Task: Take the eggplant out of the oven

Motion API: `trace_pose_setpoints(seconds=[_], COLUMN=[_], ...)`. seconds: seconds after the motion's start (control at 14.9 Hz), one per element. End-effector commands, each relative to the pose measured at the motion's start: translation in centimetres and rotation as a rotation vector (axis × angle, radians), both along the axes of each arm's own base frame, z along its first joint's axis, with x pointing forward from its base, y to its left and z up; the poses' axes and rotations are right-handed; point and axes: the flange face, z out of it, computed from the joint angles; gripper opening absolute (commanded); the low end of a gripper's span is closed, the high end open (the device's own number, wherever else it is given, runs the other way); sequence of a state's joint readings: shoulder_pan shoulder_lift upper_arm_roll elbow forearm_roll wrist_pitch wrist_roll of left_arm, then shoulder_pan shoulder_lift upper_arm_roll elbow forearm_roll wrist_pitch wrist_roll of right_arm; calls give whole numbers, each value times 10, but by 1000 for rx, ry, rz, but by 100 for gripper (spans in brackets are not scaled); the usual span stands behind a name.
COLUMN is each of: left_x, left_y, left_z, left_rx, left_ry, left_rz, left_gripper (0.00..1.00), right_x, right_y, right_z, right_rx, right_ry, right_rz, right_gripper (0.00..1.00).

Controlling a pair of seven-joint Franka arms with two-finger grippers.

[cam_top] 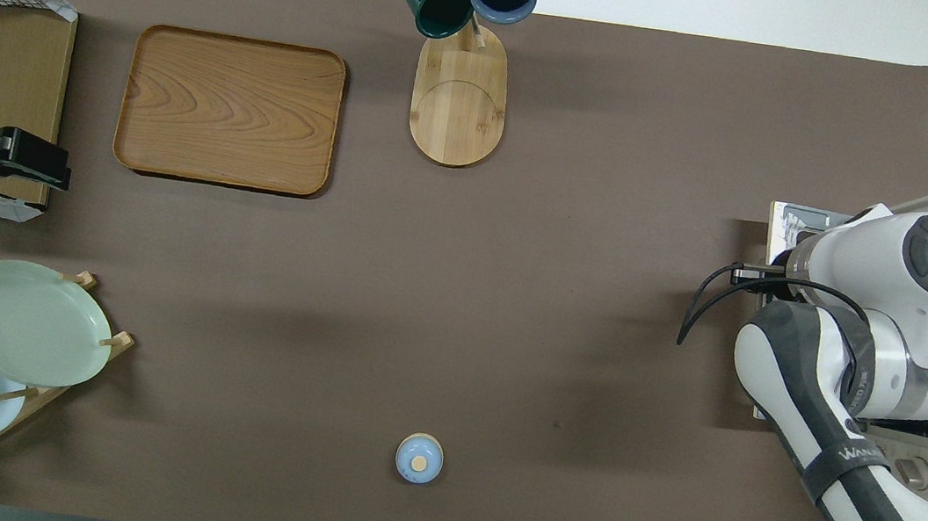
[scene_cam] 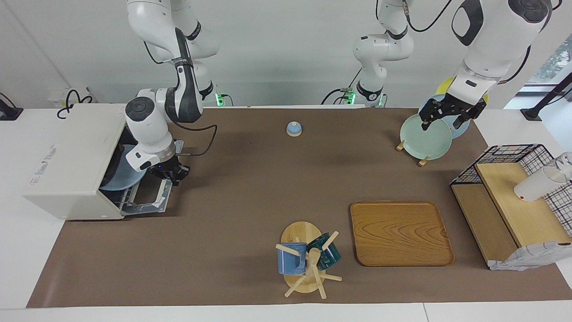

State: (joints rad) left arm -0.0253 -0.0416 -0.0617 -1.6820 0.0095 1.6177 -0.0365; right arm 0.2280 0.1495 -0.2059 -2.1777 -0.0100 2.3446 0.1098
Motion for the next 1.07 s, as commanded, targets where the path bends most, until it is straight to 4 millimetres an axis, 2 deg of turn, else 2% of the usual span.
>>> trace_pose_setpoints(seconds=[0.0,0.27,0.4,0.54,0.6,0.67,0.74,0.87,1.0], left_x=[3,8,10,11,10,10,10,9,7], left_y=[-2,0,0,1,2,2,2,1,1], left_z=[3,5,5,3,1,2,1,0,-3], left_rx=[19,15,14,13,14,14,14,14,15], left_ry=[-17,-58,-72,-84,-78,-78,-76,-73,-66], left_rz=[-5,3,4,4,6,4,4,2,1], left_gripper=[100,100,100,100,100,100,100,100,100], right_x=[4,10,21,35,39,38,35,27,21], right_y=[-9,21,40,50,50,49,43,26,10], right_z=[-23,-13,13,48,63,74,82,97,100], right_rx=[13,37,58,62,63,58,44,-3,-65], right_ry=[-7,10,30,42,48,58,70,93,111], right_rz=[-45,-52,-66,-88,-100,-100,-100,-90,-73], right_gripper=[0,0,0,0,19,42,55,57,57])
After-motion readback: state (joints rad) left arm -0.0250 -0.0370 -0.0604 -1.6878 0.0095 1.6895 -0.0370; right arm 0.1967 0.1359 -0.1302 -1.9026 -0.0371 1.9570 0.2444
